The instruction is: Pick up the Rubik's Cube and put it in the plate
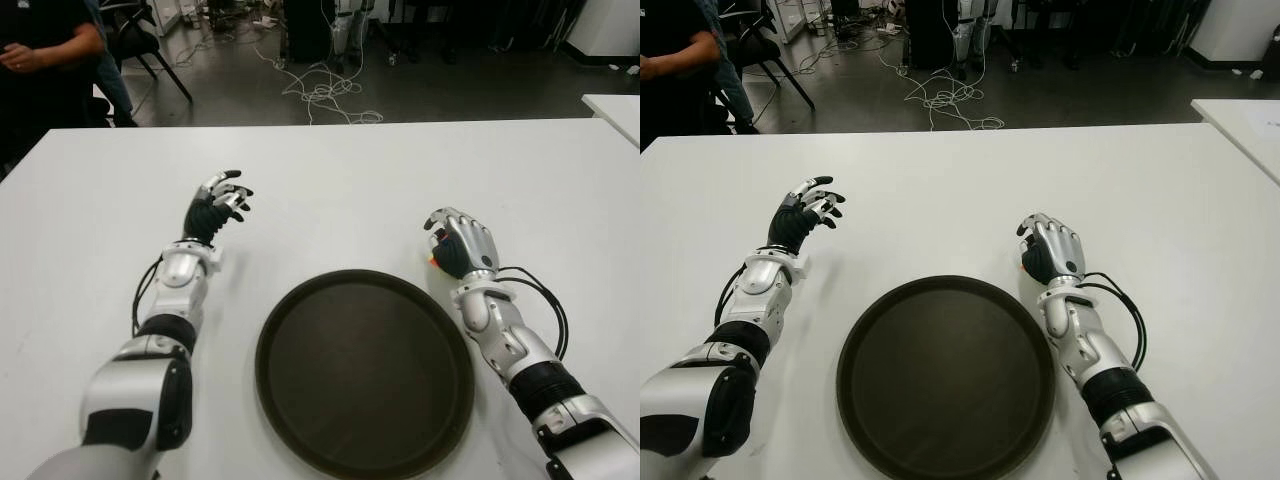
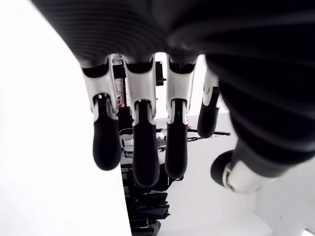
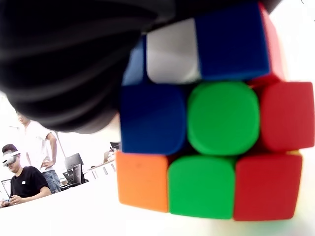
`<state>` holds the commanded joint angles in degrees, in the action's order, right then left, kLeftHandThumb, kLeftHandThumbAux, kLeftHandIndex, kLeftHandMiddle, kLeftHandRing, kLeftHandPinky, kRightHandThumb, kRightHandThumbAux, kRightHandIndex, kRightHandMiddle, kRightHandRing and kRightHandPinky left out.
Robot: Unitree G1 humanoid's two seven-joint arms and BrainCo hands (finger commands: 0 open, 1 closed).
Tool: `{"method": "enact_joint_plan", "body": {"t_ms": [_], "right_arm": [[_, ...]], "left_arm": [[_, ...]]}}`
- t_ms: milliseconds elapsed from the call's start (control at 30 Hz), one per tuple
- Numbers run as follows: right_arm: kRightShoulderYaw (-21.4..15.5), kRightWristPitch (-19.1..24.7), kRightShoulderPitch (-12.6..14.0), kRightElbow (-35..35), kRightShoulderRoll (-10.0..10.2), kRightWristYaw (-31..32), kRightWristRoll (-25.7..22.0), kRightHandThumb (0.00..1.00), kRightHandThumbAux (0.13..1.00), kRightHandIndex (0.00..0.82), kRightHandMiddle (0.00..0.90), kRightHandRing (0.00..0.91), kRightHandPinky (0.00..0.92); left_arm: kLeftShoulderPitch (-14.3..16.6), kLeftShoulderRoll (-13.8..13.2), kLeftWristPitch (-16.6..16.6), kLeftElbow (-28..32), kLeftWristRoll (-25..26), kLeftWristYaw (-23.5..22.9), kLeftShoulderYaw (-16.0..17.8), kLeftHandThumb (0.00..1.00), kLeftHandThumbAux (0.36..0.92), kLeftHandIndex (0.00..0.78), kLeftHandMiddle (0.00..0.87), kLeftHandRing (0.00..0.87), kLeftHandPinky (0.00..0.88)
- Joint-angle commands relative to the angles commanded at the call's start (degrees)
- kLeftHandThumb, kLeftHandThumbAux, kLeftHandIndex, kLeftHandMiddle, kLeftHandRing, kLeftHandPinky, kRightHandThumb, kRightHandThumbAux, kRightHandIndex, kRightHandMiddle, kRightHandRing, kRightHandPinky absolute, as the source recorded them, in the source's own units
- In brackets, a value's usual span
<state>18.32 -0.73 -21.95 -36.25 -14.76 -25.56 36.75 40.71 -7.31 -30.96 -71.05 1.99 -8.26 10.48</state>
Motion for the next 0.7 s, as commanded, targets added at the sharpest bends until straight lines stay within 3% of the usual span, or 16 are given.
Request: {"method": "enact_joint_plan", "body": {"t_ms": [367,700], "right_arm": [[-0.70,-0.75,-0.02,-0.20,0.07,-0.74,-0.36,0.840,0.685,0.426,0.484,0.716,0.743],[-1.07,-4.36,-0.35,-1.96,-0.37,-2.95,-0.46,0.839,0.686,0.428,0.484,0.708,0.727]], "left_arm": [[0.07,0.17,0.32,-0.07,0.28,-0.05,0.21,0.146,0.663,0.231,0.428,0.499,0.561],[0.07,0.30,0.34,-0.01,0.34,-0.26,0.14,0.158,0.672,0.230,0.440,0.512,0.576]]}}
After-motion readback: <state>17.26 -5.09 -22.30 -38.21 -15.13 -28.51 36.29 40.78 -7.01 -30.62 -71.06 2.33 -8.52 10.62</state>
